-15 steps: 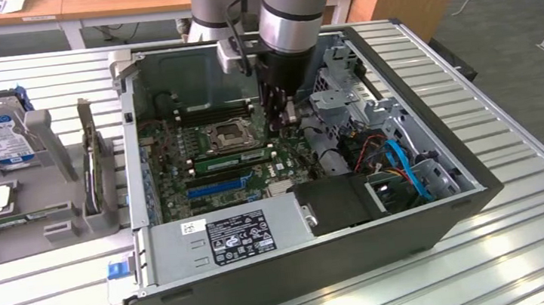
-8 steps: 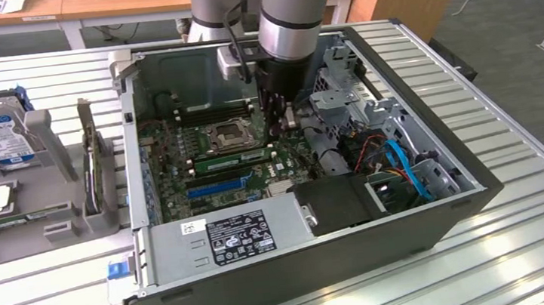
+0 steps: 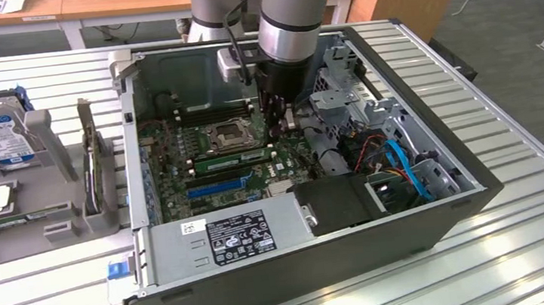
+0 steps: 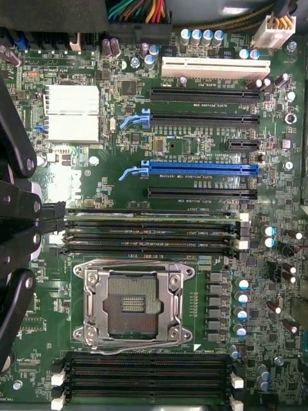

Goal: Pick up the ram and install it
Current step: 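Press down the ram until it locks into place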

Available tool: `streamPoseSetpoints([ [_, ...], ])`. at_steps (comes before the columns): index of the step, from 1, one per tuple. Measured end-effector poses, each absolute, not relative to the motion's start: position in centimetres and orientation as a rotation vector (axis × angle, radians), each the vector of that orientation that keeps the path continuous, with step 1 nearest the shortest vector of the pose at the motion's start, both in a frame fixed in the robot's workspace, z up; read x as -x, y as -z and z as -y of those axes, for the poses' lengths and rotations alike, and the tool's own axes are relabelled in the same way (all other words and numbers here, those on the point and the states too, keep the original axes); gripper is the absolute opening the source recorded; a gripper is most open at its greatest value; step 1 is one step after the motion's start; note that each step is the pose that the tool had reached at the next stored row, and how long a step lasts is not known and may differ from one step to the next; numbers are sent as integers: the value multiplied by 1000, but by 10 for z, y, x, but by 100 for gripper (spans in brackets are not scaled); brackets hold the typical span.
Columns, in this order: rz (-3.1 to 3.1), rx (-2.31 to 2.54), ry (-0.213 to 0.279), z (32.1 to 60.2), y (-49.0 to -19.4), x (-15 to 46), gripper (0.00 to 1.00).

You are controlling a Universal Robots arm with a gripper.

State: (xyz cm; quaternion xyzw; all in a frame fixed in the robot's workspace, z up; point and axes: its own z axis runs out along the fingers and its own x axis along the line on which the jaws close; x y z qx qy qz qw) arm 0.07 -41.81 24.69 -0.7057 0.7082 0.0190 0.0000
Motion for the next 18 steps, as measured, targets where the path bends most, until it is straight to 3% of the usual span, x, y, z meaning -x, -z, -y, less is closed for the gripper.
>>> streamPoseSetpoints([
  [18, -2224, 2216, -61, 414, -240, -1, 10],
])
